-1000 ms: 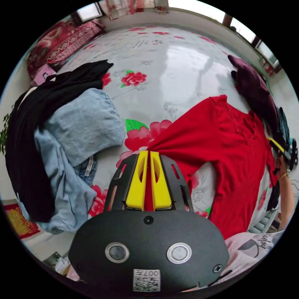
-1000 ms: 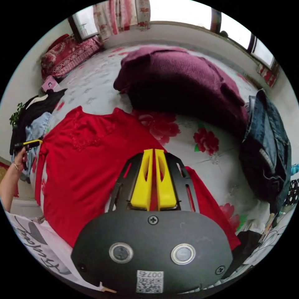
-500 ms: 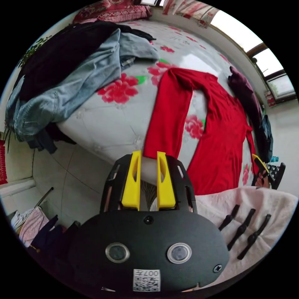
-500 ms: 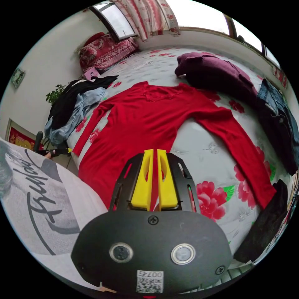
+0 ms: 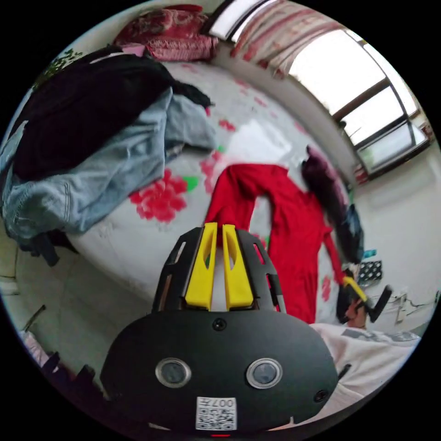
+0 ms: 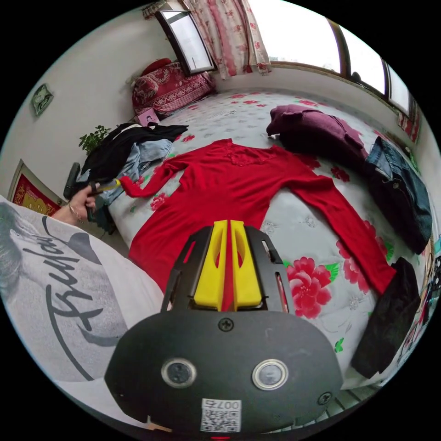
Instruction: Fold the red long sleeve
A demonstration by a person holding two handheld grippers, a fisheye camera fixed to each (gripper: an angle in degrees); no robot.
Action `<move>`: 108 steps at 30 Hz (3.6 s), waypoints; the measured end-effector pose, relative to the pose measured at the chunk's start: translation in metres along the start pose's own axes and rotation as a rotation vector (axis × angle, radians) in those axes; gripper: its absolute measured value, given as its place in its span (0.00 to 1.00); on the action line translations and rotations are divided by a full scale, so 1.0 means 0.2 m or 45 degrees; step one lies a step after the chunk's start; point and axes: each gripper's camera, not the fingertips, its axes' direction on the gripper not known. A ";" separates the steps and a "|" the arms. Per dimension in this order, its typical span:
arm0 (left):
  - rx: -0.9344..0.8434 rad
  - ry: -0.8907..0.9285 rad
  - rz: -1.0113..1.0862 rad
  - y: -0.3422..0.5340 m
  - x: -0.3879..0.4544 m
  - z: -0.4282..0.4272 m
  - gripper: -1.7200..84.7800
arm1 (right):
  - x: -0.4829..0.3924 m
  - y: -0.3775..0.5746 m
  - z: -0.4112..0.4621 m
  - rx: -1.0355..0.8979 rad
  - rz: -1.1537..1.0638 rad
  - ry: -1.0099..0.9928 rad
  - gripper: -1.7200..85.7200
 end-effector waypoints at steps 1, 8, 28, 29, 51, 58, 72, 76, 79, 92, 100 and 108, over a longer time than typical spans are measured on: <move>0.072 0.035 0.005 -0.08 -0.02 -0.11 0.01 | 0.01 0.02 -0.04 0.002 0.011 0.015 0.02; 0.404 0.235 0.321 -0.50 0.30 -0.62 0.01 | 0.12 0.11 -0.27 0.041 0.138 0.092 0.02; -0.548 0.321 1.247 0.45 1.31 0.48 0.10 | 0.44 0.12 -0.40 -0.005 0.419 0.114 0.07; -0.549 0.291 1.222 0.43 1.28 0.50 0.10 | 0.47 0.08 -0.35 -0.035 0.399 0.106 0.08; -0.736 0.023 0.651 0.34 0.76 1.00 0.06 | 2.49 0.59 -0.89 0.492 1.726 0.242 0.08; -0.664 -0.023 0.405 0.40 0.64 0.99 0.04 | 2.66 0.68 -0.80 0.621 1.866 0.179 0.04; -0.483 0.102 0.148 0.53 0.45 0.91 0.02 | 0.59 -0.57 -1.15 0.697 -0.229 -0.361 0.02; -0.406 0.123 0.150 0.59 0.39 0.84 0.02 | -0.36 -0.37 -0.85 0.560 -0.607 -0.506 0.02; -0.391 0.121 0.147 0.67 0.32 0.82 0.03 | -0.81 -0.16 -0.40 0.297 -0.681 -0.503 0.02; -0.509 0.121 0.288 1.02 0.25 0.94 0.09 | -1.09 0.19 0.35 -0.241 -0.528 -0.576 0.09; -0.530 0.059 0.674 1.26 0.46 0.99 0.11 | -0.56 0.63 0.44 -0.332 0.021 -0.178 0.11; -0.655 -0.067 1.011 1.48 0.74 1.25 0.06 | -0.63 0.65 0.69 -0.364 0.035 -0.120 0.11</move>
